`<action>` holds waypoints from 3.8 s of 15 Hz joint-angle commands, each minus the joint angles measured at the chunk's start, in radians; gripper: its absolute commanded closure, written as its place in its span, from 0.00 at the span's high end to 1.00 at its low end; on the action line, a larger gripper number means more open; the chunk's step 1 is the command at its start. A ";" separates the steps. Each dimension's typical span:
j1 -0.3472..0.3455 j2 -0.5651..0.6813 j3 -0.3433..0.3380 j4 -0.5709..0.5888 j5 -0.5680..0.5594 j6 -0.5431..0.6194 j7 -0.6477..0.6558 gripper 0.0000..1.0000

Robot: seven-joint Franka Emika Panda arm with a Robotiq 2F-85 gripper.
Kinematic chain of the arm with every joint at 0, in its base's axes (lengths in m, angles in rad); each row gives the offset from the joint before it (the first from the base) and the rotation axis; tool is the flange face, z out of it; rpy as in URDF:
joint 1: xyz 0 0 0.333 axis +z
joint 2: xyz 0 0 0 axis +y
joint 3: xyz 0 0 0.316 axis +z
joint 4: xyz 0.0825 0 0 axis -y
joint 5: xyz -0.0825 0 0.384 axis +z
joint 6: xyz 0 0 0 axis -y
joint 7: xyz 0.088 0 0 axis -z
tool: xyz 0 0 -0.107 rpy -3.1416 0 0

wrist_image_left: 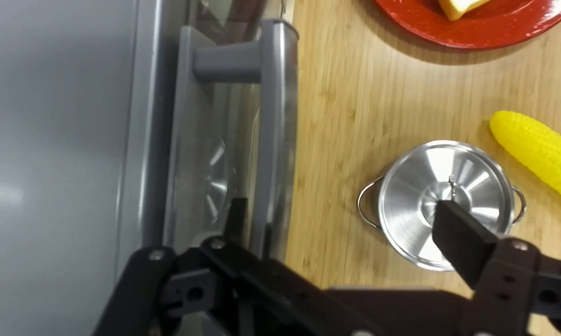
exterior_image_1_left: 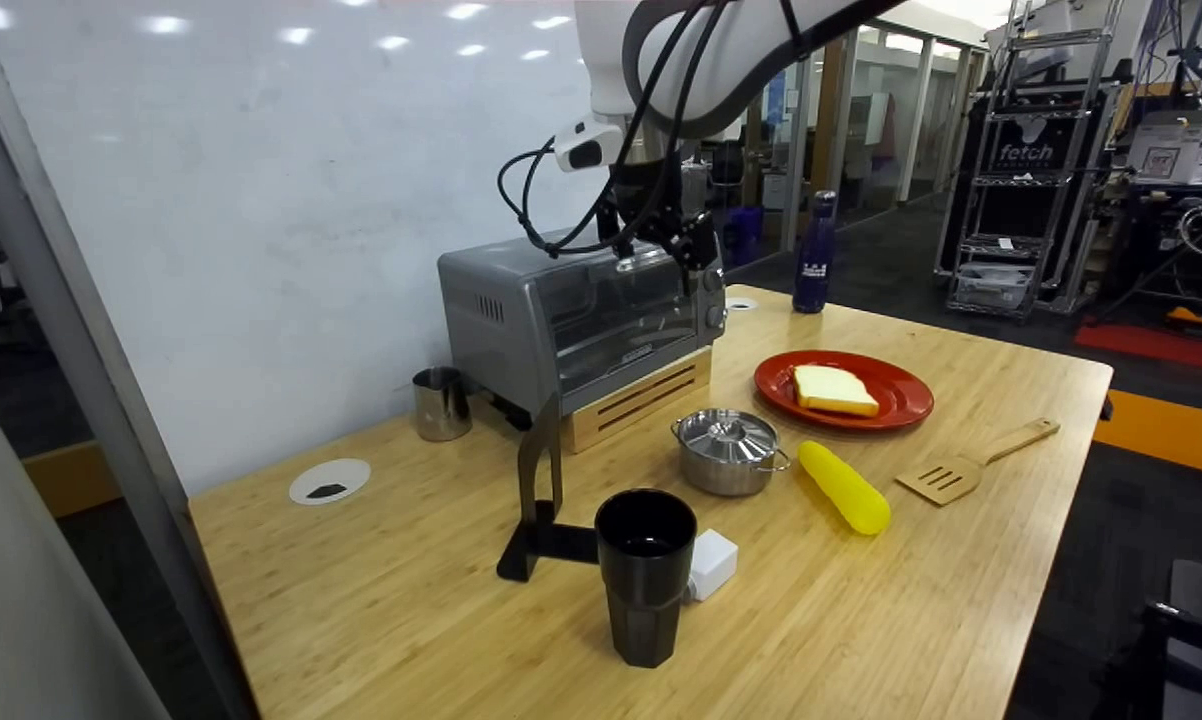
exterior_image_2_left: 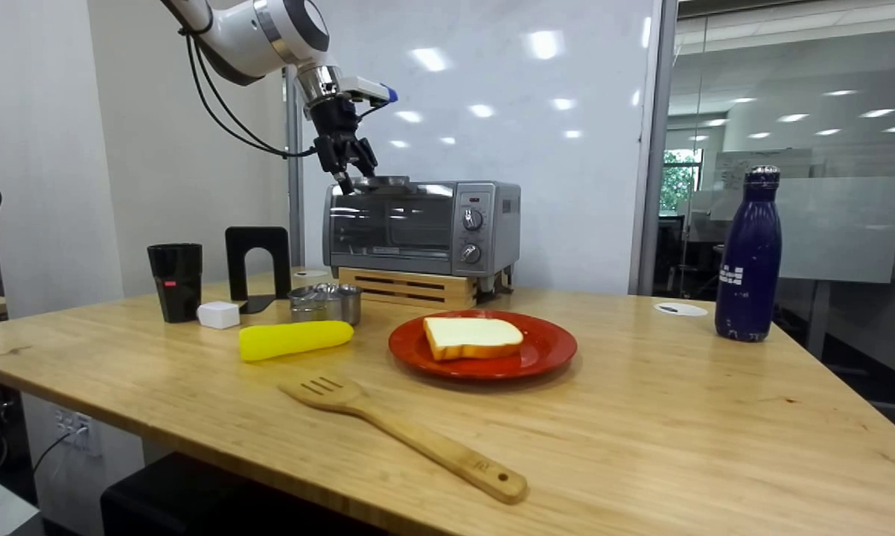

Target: Open the oven, use the spatula to put the slice of bread in the oven, the close the oven

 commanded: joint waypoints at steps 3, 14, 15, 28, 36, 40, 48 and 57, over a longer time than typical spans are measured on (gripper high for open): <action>-0.019 -0.073 0.025 -0.115 0.025 0.021 0.011 1.00; -0.019 -0.168 0.049 -0.297 0.035 0.057 0.088 1.00; -0.020 -0.177 0.049 -0.317 0.036 0.065 0.100 1.00; -0.030 -0.260 0.044 -0.521 0.052 0.173 0.159 1.00; -0.032 -0.269 0.041 -0.563 0.055 0.206 0.173 1.00; -0.031 -0.294 0.037 -0.620 0.019 0.287 0.191 1.00; -0.019 -0.378 0.036 -0.766 -0.128 0.459 0.222 1.00; -0.010 -0.495 0.057 -0.900 -0.202 0.577 0.190 1.00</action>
